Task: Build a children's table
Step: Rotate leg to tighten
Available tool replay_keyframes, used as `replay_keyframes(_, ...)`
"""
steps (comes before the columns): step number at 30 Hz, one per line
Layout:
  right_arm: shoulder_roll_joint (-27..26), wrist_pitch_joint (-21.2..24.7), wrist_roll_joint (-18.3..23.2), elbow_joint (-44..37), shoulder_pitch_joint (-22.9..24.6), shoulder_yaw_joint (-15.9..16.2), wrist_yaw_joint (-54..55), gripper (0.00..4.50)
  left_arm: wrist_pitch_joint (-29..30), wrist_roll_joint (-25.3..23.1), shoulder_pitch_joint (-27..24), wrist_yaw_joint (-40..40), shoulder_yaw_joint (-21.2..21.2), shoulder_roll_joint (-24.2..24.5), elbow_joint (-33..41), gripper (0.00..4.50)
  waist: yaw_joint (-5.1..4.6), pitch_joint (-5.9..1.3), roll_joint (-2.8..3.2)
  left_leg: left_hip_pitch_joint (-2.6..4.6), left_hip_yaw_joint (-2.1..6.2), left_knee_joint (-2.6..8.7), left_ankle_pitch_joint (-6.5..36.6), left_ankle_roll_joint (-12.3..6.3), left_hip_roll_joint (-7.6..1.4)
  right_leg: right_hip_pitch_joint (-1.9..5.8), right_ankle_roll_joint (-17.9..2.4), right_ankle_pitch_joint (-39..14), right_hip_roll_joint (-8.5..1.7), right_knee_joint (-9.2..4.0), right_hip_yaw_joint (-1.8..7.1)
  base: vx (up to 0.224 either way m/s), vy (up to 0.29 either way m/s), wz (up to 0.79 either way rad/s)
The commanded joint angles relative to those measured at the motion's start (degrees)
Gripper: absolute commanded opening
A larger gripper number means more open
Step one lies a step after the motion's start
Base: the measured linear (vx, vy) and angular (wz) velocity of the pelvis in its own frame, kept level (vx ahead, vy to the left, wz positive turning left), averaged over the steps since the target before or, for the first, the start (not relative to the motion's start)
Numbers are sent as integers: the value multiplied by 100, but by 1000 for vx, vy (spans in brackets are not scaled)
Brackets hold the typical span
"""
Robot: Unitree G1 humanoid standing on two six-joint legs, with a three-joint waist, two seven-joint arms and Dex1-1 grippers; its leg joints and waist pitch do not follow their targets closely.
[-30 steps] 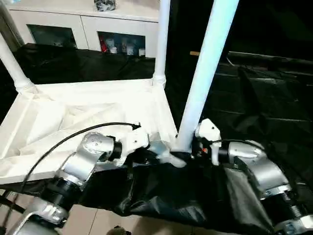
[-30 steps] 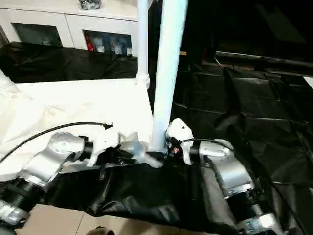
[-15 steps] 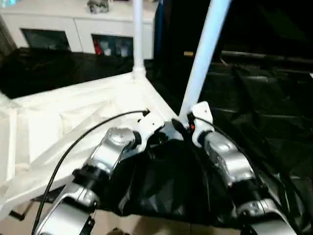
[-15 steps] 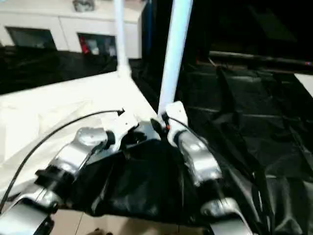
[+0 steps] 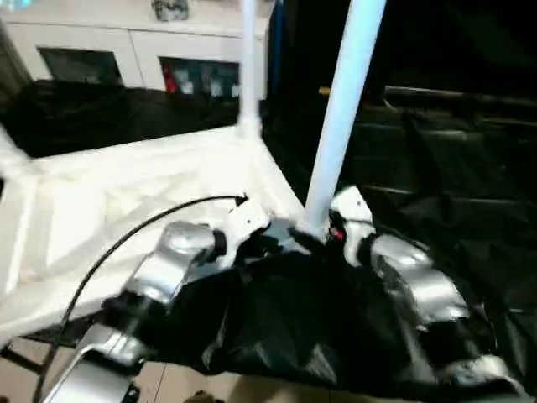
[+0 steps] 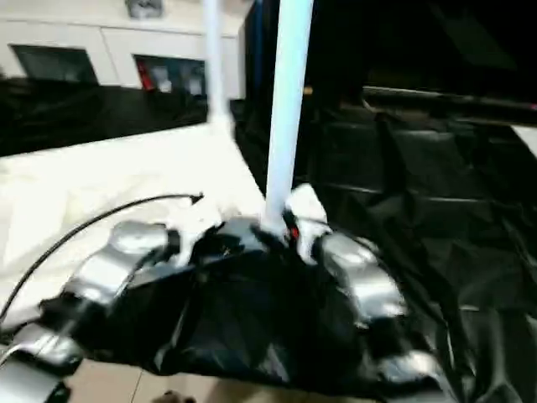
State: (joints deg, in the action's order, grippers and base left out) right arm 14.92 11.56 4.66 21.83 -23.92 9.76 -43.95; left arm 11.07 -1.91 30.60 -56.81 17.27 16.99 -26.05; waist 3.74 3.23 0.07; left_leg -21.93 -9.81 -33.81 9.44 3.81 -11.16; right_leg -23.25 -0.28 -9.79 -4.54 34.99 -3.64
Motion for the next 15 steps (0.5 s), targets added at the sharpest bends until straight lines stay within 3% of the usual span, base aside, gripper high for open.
replay_keyframes(1, -98, -54, 84, -182, 41, 319, -346, 387, -320, 305, 75, -146, 53, -168, 276, 0, -6, -367, -28, 99, 28, 413, 1662, -142, -173, 241, -970, -1960, -333, -509, 241, 0, 0, 0)
replay_keyframes(5, 346, -92, 156, -547, 159, 509, -1076, 387, -416, 409, -120, -787, 133, 168, 584, 0, 12, -354, -54, 113, 41, 418, 1785, -118, -184, 239, -892, -2282, -348, -536, 240, 0, 0, 0)
replay_keyframes(7, 486, -82, 192, -687, 195, 565, -1349, 354, -431, 482, -216, -1102, 162, 314, 746, 0, 8, -357, -47, 105, 44, 427, 1752, -149, -193, 227, -889, -2259, -348, -527, 245, 0, 0, 0)
replay_keyframes(15, 636, -70, 219, -843, 258, 680, -1702, 293, -362, 597, -340, -1422, 199, 468, 951, 0, -2, -360, -68, 95, 41, 424, 1708, -130, -197, 229, -966, -2154, -350, -497, 250, 0, 0, 0)
